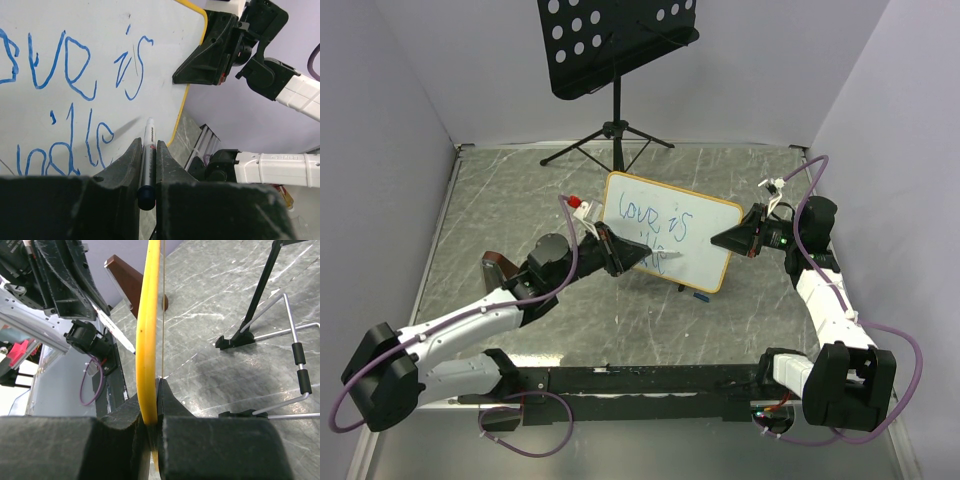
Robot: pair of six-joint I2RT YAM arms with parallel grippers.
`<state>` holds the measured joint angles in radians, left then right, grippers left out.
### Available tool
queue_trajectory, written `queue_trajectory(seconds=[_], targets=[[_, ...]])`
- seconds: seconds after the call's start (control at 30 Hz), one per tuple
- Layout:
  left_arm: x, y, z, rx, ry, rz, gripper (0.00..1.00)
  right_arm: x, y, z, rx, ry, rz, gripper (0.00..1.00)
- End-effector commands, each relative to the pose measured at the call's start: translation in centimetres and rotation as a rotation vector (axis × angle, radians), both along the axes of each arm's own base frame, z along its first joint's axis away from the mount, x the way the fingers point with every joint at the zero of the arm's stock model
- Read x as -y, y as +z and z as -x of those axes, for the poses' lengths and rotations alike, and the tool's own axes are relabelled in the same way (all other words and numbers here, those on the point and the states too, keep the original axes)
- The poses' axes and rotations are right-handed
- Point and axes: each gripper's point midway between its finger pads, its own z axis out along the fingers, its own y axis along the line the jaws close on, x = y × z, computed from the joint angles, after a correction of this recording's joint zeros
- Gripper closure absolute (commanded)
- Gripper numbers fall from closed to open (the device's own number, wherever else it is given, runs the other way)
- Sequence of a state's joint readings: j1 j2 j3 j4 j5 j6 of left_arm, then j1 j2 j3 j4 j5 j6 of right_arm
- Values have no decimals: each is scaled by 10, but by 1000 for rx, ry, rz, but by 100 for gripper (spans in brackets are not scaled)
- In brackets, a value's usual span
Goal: Write a sentence on the whiteboard
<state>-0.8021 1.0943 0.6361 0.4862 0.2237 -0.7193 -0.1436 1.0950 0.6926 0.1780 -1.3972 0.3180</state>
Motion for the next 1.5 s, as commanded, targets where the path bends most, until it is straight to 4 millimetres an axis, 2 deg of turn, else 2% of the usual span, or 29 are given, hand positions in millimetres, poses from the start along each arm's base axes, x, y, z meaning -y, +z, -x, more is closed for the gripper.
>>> queue_trajectory(seconds=[0.0, 0.7, 0.9, 1.47], targets=[[-4, 26, -1, 75, 36, 60, 99, -3, 19, 7, 107, 54, 5, 100], [-5, 23, 5, 72, 92, 28, 99, -2, 18, 6, 104, 52, 5, 100], [0, 20, 8, 67, 105, 7, 99, -3, 19, 7, 106, 57, 4, 100], [13, 9, -3, 57, 154, -61, 99, -3, 18, 6, 106, 54, 5, 100]])
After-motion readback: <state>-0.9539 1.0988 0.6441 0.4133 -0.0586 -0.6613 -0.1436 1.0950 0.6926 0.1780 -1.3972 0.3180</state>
